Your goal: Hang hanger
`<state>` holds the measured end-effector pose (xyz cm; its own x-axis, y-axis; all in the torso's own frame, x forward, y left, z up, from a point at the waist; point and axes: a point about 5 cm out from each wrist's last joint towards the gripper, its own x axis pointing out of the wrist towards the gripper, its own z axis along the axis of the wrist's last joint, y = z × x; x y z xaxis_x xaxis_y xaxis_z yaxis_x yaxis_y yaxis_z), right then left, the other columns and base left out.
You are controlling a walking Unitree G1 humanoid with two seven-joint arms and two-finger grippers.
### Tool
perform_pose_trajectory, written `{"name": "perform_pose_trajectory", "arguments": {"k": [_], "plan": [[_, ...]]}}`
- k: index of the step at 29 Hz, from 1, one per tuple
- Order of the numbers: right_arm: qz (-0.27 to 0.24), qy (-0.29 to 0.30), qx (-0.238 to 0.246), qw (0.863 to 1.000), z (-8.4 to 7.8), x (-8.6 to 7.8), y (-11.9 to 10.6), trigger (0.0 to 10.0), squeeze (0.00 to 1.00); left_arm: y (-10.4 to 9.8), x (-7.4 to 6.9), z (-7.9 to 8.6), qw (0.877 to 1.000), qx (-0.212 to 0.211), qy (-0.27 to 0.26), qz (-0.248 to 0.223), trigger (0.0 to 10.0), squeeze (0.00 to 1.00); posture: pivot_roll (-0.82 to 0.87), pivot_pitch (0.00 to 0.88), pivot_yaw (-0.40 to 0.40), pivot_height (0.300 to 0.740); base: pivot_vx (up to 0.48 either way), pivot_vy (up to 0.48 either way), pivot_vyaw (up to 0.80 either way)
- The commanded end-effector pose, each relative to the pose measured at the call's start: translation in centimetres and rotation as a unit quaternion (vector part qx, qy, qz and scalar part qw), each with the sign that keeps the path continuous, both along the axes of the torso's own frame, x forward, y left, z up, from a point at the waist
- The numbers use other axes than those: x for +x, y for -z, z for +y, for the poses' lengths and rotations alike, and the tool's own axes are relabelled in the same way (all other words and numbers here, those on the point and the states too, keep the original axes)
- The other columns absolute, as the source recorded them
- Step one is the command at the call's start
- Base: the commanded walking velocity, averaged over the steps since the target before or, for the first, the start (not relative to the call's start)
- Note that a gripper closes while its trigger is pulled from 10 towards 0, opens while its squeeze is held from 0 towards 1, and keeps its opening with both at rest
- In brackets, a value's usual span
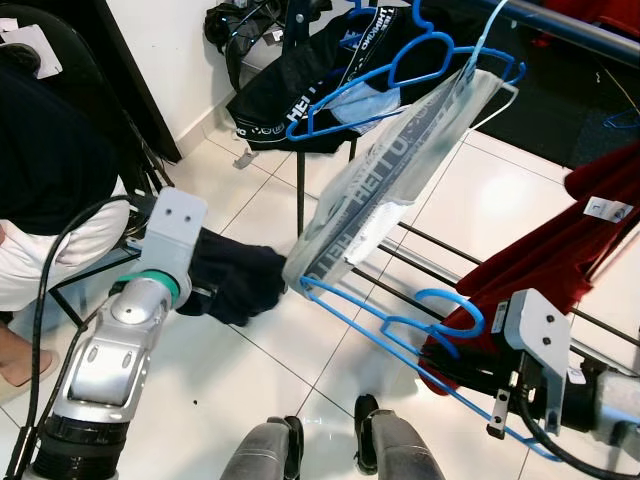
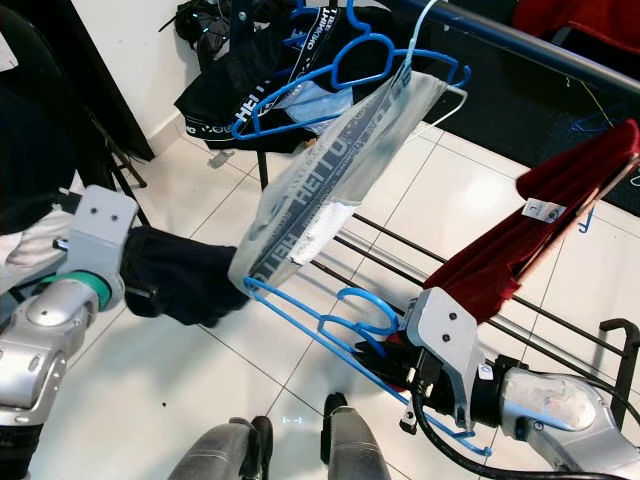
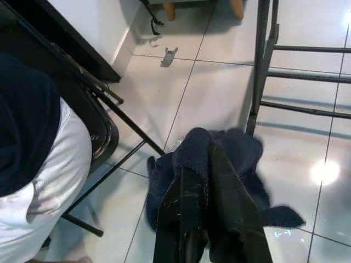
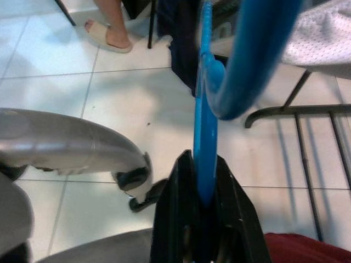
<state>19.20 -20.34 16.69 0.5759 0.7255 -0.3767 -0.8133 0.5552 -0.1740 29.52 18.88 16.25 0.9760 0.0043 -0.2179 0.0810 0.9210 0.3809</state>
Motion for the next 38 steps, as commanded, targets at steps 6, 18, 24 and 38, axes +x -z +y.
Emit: {"name": "perform_pose_trajectory", "arguments": {"k": [6,18,24,38], "plan": [[-0.107,0.199,-0.054,0.973,-6.2,2.7,-1.8,10.0,0.00,-0.2,0.1,-0.6,1.000,0.008,0.012,-0.018,10.0,0.00,-0.12,0.204,0.107,0.740,0.000,0.000,0.00],[-0.204,0.212,0.028,0.955,-6.6,3.1,-7.2,10.0,0.00,-0.1,0.2,-1.0,0.999,0.007,0.025,-0.019,10.0,0.00,-0.13,0.209,0.117,0.740,0.000,0.000,0.00],[-0.190,0.114,0.133,0.966,-3.9,2.1,-9.8,10.0,0.00,-0.1,0.3,-1.3,0.999,0.005,0.029,-0.020,10.0,0.00,-0.13,0.211,0.116,0.740,0.000,0.000,0.00],[-0.165,0.025,0.210,0.963,-2.2,0.3,-11.5,10.0,0.00,-0.4,0.6,-1.5,0.999,0.002,0.032,-0.027,10.0,0.00,-0.13,0.214,0.121,0.740,0.000,0.000,0.00]]}}
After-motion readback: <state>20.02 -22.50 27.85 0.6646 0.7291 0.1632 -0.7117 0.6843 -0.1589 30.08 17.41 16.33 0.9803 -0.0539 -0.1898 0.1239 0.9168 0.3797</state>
